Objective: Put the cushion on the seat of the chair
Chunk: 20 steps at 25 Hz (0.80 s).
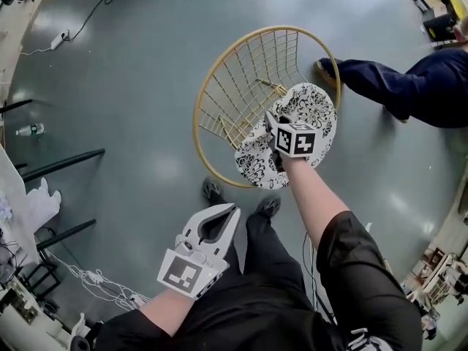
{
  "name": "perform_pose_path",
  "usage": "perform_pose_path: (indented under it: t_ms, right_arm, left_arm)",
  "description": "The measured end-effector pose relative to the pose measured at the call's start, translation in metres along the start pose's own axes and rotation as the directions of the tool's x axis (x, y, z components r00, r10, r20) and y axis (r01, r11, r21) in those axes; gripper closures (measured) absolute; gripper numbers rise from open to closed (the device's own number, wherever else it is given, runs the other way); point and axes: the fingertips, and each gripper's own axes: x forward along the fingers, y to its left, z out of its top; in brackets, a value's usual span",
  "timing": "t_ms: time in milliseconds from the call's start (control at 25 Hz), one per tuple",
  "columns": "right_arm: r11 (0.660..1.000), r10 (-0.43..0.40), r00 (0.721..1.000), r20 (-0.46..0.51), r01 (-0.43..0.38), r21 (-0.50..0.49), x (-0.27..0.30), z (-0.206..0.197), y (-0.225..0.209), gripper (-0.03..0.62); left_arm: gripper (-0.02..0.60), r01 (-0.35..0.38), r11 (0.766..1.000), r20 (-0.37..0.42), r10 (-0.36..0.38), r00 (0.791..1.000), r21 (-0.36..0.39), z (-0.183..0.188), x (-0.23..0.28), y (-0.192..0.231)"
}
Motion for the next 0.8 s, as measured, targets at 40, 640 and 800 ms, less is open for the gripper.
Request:
perform_pose_path:
  t_ms: [40,640,800]
  right_arm:
    - [1.0,-0.004,1.0,-0.006,0.004,0.005,0.007,-0.001,-0.001,0.557]
    - [1.0,-0.009,0.999,-0.051,0.009,0.013,0.078,-0.011,0.002,0.554]
    - [0.999,0.034,0.997,-0.068,-0.031,0.043,0.084,-0.019,0.003,0.405]
  left_arm:
    - [0.565,-0.004,1.0,-0.001,0.004,1.0,-0.015,-0.001,-0.001,0.002]
    - [0.565,-0.033,0.995,-0.024,0.031,0.999,-0.098,-0.021,-0.019,0.019]
    - [0.565,-0.045,0.992,0.0,0.045,0.999,-0.119,-0.019,-0.024,0.023]
